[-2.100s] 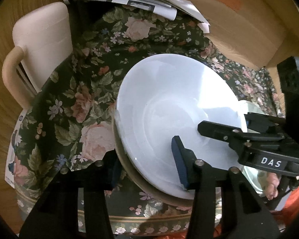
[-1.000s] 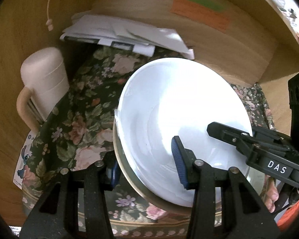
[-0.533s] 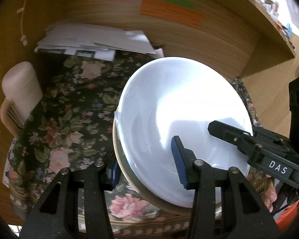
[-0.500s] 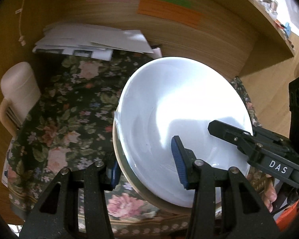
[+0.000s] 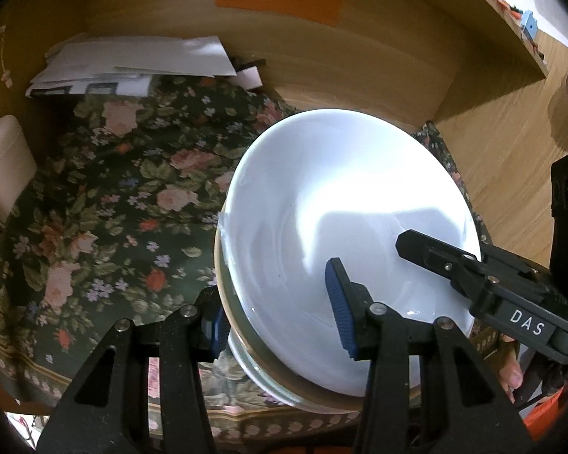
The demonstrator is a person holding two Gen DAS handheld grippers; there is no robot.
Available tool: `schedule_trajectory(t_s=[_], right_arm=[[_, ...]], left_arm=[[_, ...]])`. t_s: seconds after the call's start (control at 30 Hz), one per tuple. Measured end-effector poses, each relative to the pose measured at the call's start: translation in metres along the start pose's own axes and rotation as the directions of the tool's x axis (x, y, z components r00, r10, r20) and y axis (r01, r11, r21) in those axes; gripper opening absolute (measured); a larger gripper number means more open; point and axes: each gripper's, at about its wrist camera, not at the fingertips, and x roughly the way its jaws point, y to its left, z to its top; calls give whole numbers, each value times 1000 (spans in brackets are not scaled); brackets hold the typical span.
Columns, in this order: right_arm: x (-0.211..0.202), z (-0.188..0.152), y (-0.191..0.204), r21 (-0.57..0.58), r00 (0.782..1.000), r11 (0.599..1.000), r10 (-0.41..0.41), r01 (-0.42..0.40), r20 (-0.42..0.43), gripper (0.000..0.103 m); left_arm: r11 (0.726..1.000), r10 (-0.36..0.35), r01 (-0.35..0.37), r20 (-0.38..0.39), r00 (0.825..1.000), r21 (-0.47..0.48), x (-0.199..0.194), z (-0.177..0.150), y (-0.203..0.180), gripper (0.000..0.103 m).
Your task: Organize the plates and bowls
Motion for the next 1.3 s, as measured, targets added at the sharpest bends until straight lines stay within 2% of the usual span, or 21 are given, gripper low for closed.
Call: schedule_trajectory(t_s=[0.27, 0.57, 0.77, 0.9, 1.03, 1.2, 1.3], right_arm=[[4, -8, -16, 31, 1000, 999, -16, 17, -25, 31], [24, -14, -26, 58, 997, 998, -7, 12, -76, 31], [29, -12, -33, 100, 998, 995, 21, -14, -66, 32], [26, -15, -32, 68, 999, 997, 24, -21, -49, 35], [18, -14, -27, 34, 1000, 999, -6, 7, -23, 37], [-6, -13, -22, 7, 998, 999, -36, 36, 44, 45], [-28, -9, -15, -19, 993, 998, -52, 54, 103, 46]], left_arm=[[1000, 7, -6, -40, 999, 23, 17, -4, -15, 46], [1000, 26, -24, -100, 995, 13, 39, -1, -7, 46], [1000, 17, -16, -110, 994, 9, 45, 3, -4, 46], [1000, 8, -5, -105, 994, 26, 44, 2, -4, 46], [999, 40, -37, -66, 997, 36, 36, 1, -2, 47], [999, 31, -31, -18, 999, 14, 18, 6, 2, 50], [998, 46, -48, 56, 997, 27, -2, 9, -2, 51]])
